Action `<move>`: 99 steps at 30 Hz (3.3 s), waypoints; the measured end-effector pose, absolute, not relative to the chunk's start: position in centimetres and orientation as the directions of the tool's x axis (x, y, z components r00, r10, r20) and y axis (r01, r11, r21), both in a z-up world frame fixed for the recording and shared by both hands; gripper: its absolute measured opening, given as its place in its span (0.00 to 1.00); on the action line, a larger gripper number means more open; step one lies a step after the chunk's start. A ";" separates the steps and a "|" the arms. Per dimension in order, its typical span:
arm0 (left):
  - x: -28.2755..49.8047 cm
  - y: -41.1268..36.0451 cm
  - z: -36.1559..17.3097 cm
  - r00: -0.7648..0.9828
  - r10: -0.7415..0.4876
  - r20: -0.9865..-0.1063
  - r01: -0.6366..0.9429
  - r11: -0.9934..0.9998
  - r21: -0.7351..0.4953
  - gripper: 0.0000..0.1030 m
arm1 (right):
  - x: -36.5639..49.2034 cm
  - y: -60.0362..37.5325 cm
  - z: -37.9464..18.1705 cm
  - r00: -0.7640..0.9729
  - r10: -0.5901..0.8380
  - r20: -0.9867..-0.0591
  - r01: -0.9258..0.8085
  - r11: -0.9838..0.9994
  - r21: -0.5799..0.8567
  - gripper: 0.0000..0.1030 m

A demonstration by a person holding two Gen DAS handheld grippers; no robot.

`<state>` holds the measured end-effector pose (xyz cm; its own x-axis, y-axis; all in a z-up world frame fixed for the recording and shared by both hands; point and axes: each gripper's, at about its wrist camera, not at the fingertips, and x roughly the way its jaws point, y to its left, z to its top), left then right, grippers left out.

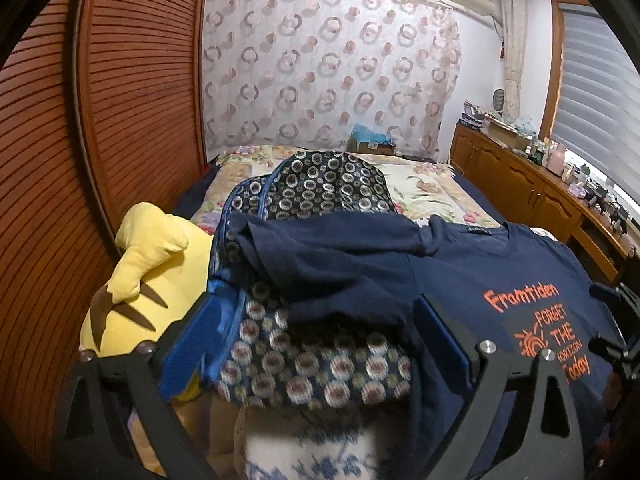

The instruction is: Fold small clothes

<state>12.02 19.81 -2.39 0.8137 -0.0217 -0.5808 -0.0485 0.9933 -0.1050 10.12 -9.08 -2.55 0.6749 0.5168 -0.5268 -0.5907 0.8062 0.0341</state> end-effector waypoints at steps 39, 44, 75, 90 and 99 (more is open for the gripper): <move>17.2 7.0 5.0 0.759 -0.289 -0.584 0.302 0.950 -0.077 0.02 | 11.0 -15.9 -2.9 0.725 0.478 -0.495 -0.496 0.862 0.107 1.00; 16.1 2.8 4.6 0.712 -0.340 -0.615 0.378 0.923 -0.073 0.02 | 11.1 -17.6 -2.9 0.743 0.456 -0.491 -0.467 0.878 0.108 1.00; 7.8 9.7 -2.0 0.743 -0.243 -0.624 0.210 0.969 -0.127 0.31 | 15.0 -8.8 -3.1 0.525 0.628 -0.574 -0.705 0.699 0.120 0.65; 6.3 12.7 -3.7 0.754 -0.200 -0.625 0.152 0.980 -0.131 0.33 | 15.6 -0.3 -8.1 0.382 0.574 -0.724 -0.809 0.586 0.037 0.11; 6.4 10.1 -3.4 0.746 -0.241 -0.621 0.202 0.970 -0.134 0.34 | 14.2 -8.9 -5.3 0.541 0.589 -0.600 -0.675 0.730 0.108 0.07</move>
